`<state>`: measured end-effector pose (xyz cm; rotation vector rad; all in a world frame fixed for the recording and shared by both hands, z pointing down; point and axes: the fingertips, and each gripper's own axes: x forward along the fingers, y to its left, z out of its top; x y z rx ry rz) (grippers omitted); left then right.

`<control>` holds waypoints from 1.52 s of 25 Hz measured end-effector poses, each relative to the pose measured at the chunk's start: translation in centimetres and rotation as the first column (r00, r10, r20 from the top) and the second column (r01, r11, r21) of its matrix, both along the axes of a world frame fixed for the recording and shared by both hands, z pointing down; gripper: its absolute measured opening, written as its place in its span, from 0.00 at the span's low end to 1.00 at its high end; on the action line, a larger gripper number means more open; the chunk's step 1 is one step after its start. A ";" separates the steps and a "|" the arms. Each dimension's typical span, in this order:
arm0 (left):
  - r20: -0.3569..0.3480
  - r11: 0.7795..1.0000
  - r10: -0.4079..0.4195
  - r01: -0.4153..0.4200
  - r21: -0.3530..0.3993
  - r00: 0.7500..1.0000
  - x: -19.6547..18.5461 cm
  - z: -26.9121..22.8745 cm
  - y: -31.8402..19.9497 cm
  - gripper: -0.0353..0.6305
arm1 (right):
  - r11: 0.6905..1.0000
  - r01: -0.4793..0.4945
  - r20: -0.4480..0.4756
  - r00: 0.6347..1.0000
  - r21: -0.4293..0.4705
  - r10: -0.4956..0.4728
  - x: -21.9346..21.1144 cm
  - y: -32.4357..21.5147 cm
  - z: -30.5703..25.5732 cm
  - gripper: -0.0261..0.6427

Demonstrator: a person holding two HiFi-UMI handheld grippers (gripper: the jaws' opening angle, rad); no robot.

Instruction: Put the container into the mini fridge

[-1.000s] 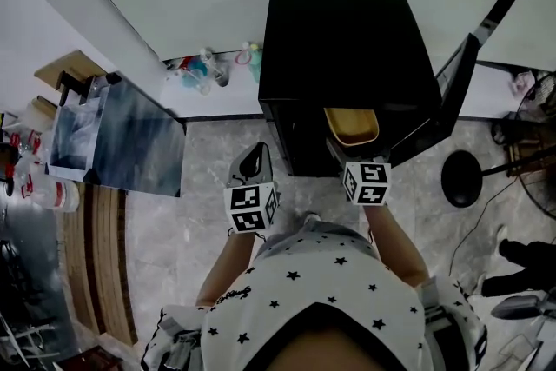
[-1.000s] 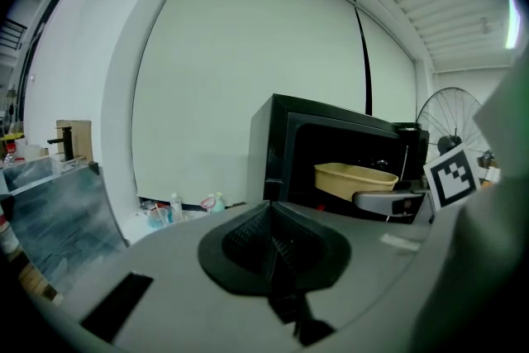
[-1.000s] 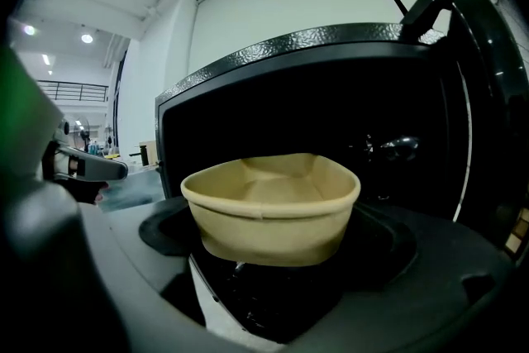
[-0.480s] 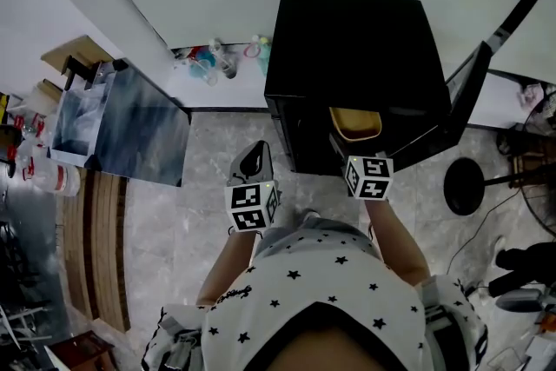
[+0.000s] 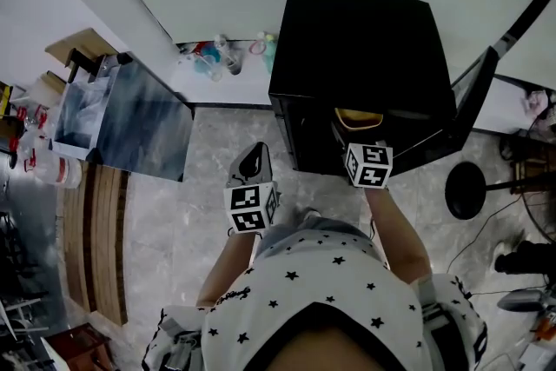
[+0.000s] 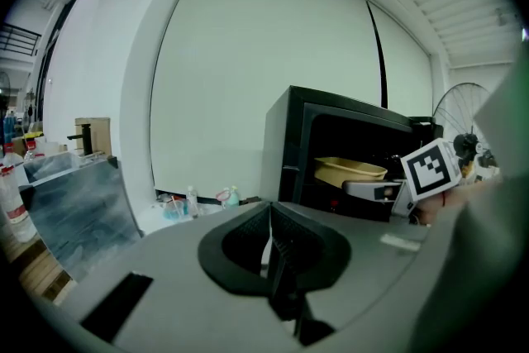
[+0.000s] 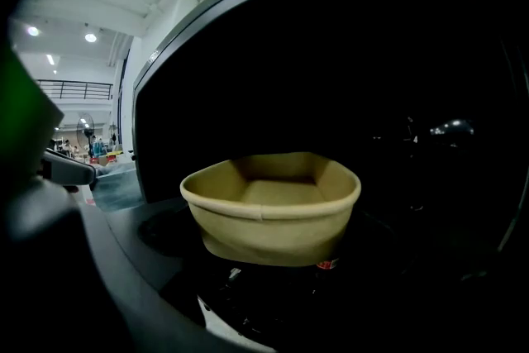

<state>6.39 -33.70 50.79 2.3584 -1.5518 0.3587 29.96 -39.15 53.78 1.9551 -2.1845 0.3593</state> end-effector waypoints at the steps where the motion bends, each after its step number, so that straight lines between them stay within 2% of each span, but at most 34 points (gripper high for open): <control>1: 0.001 1.000 -0.004 0.004 0.000 1.000 -0.1 0.0 0.0 0.07 | 1.000 -0.001 0.000 1.000 0.000 0.001 0.0 -0.3 0.0 0.81; 17: 0.010 1.000 -0.019 0.019 -0.018 1.000 -0.4 0.6 0.6 0.07 | 1.000 -0.016 -0.039 0.999 0.001 0.016 0.4 -2.9 0.3 0.81; 25: 0.003 1.000 -0.019 0.019 -0.019 1.000 -0.3 0.7 0.5 0.07 | 0.999 -0.035 -0.028 0.999 -0.015 0.034 0.9 -4.4 0.7 0.81; 38: 0.008 1.000 -0.021 0.021 -0.019 1.000 -0.7 0.6 0.4 0.07 | 0.996 -0.085 -0.029 0.996 0.010 0.085 1.3 -6.0 0.4 0.81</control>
